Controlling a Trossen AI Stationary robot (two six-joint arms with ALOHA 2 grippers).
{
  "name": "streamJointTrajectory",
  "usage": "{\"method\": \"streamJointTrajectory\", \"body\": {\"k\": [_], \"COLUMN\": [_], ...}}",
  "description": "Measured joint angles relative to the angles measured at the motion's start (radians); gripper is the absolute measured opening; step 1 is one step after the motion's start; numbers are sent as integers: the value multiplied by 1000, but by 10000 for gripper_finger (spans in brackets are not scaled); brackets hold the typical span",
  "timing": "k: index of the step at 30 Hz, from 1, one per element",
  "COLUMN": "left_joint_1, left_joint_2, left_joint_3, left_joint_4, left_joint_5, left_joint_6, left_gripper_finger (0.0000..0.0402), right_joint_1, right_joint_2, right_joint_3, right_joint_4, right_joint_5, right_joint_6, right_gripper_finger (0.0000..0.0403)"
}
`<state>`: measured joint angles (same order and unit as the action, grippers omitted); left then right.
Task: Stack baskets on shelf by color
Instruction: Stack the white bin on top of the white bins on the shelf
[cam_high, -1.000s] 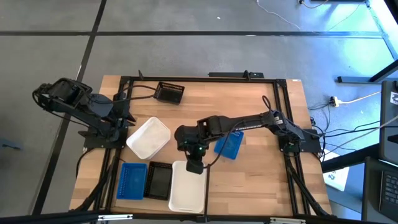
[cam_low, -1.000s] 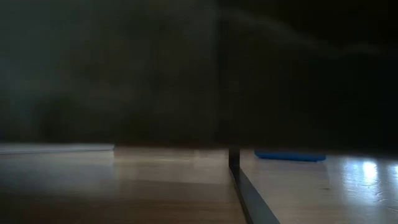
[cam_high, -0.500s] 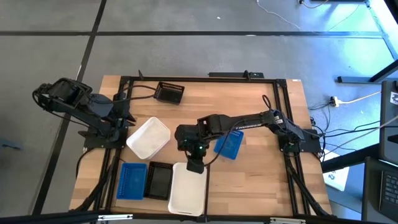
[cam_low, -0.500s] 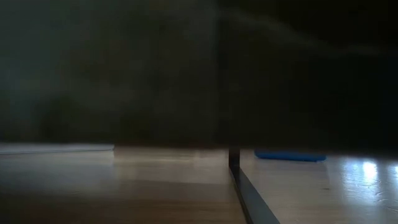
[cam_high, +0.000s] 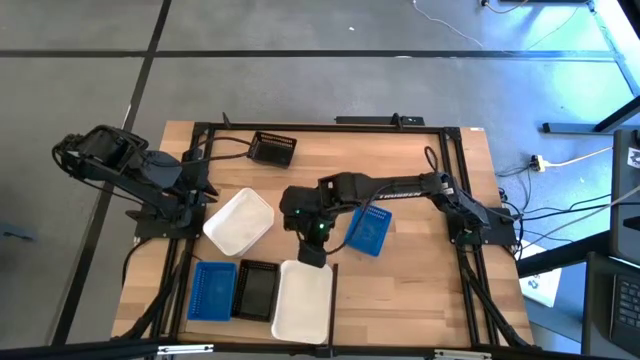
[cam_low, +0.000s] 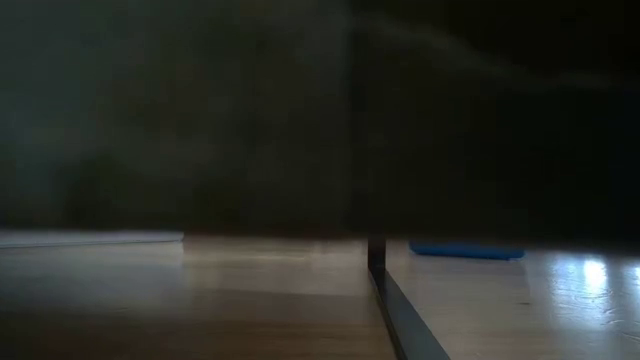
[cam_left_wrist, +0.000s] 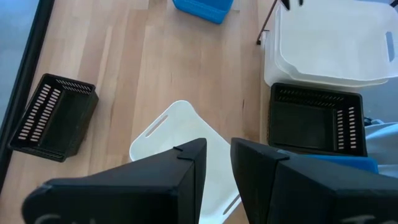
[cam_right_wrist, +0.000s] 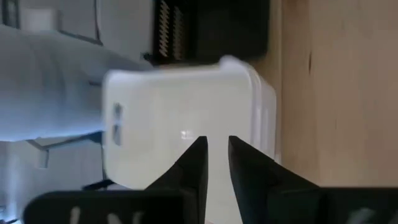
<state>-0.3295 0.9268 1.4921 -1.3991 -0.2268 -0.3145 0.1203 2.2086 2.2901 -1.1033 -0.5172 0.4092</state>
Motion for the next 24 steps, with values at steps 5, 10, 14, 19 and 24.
{"method": "streamJointTrajectory", "body": {"k": [5, 10, 14, 19, 24], "left_joint_1": [0, 0, 2, 38, 93], "left_joint_2": [0, 0, 1, 2, 3], "left_joint_3": [0, 0, 0, 0, 0], "left_joint_4": [-7, -35, -90, -126, -130], "left_joint_5": [0, -44, -145, -208, -231], "left_joint_6": [-61, -180, -345, -524, -598], "left_gripper_finger": [66, 66, 66, 66, 66], "right_joint_1": [-16, -13, -5, -5, -11], "right_joint_2": [-59, -158, -226, -282, -312], "right_joint_3": [31, 25, 23, 24, 22], "right_joint_4": [1, -153, -279, -369, -477], "right_joint_5": [55, 333, 554, 762, 899], "right_joint_6": [-48, -53, -49, -49, -85], "right_gripper_finger": [62, 62, 62, 62, 62]}}
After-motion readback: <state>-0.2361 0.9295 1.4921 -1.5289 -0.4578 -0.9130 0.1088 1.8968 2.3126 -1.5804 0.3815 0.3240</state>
